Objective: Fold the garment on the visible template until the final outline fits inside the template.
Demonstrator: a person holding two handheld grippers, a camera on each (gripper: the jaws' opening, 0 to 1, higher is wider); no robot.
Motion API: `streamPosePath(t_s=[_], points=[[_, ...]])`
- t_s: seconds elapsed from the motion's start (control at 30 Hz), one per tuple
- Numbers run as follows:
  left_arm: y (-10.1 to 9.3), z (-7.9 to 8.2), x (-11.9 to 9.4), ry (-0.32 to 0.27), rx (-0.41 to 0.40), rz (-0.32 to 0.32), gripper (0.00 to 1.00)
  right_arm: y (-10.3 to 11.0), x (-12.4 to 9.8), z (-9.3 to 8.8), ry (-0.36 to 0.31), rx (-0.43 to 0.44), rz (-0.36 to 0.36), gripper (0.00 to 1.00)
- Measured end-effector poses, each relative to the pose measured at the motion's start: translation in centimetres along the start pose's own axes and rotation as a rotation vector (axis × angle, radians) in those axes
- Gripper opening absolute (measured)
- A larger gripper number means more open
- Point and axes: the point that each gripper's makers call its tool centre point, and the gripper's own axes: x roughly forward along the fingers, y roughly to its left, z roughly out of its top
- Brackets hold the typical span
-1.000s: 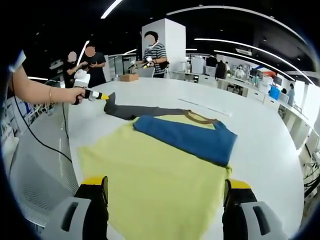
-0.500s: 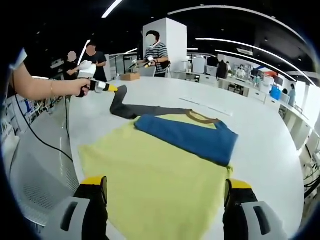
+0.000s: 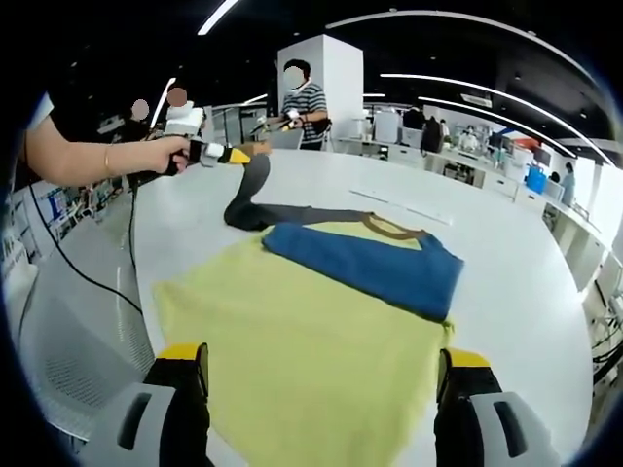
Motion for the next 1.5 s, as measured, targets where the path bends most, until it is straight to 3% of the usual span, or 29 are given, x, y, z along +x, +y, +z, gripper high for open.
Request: streamPosePath(t_s=[0.47, 0.7, 1.5], points=[[-6.7, 2.1, 3.4, -0.024, 0.011, -0.122, 0.00, -0.3, 0.0, -0.7, 0.019, -0.003, -0.010, 0.97], [-9.8, 2.0, 4.8, -0.016, 0.012, -0.175, 0.00, -0.4, -0.1, -1.0, 0.027, 0.003, -0.015, 0.97], [-17.9, 1.4, 9.0, 0.020, 0.071, -0.292, 0.00, -1.0, -0.7, -2.5, 0.031, 0.035, -0.032, 0.98]])
